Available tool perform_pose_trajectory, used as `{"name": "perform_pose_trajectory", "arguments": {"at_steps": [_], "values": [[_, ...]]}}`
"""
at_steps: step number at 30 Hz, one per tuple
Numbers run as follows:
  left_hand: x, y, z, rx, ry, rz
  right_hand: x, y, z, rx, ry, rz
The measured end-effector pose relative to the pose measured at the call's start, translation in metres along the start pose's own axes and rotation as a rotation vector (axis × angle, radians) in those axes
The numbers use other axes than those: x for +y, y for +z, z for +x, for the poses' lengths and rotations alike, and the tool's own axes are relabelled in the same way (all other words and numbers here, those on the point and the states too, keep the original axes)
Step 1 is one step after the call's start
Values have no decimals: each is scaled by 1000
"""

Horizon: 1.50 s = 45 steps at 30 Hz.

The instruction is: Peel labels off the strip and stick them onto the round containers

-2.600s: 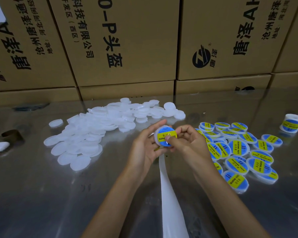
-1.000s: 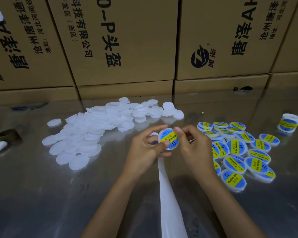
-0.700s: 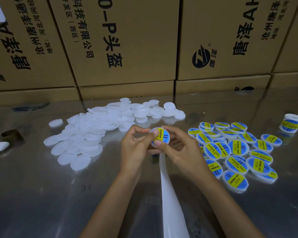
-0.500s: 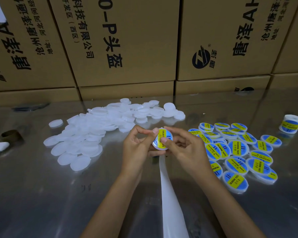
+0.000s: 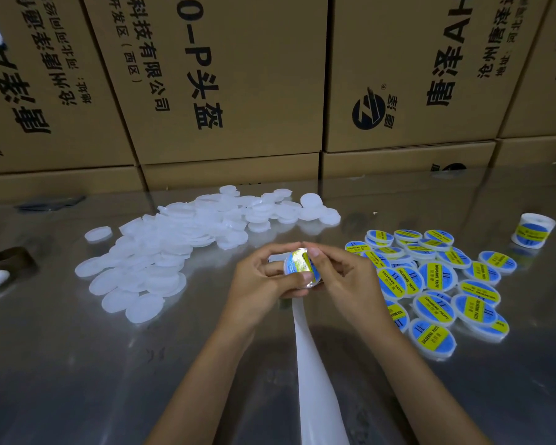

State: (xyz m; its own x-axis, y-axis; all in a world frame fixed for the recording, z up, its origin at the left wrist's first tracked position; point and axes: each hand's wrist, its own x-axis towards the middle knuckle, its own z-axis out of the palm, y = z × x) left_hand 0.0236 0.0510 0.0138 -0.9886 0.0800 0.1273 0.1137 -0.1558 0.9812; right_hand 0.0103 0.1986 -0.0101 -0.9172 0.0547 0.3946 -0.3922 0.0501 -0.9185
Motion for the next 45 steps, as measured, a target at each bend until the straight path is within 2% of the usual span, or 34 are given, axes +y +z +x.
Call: {"name": "perform_pose_trajectory", "arguments": {"at_steps": [4, 6, 11, 15, 21, 27, 29, 33, 36, 45], "values": [[-1, -1, 0, 108, -11, -107, 1, 7, -2, -116, 105, 33], [-1, -2, 0, 147, 9, -115, 1, 9, -5, -206, 77, 35], [-5, 2, -2, 221, 5, -144, 0, 10, -7, -189, 17, 59], [-6, 2, -1, 147, -15, -123, -3, 9, -5, -124, 45, 34], [-7, 3, 1, -87, -73, -110, -6, 1, -4, -1, 25, -9], [-4, 0, 1, -119, -60, -105, -5, 4, -4, -9, 57, -20], [-3, -1, 0, -97, -38, -109, -6, 5, -4, -33, 62, 5], [-3, -4, 2, 52, -14, -169, -8, 4, -2, -59, 80, 64], [-3, -8, 5, 123, 6, -163, -6, 5, -3, -150, 95, 58], [-6, -7, 2, 151, -15, -144, -2, 4, -3, -145, 54, 12]]}}
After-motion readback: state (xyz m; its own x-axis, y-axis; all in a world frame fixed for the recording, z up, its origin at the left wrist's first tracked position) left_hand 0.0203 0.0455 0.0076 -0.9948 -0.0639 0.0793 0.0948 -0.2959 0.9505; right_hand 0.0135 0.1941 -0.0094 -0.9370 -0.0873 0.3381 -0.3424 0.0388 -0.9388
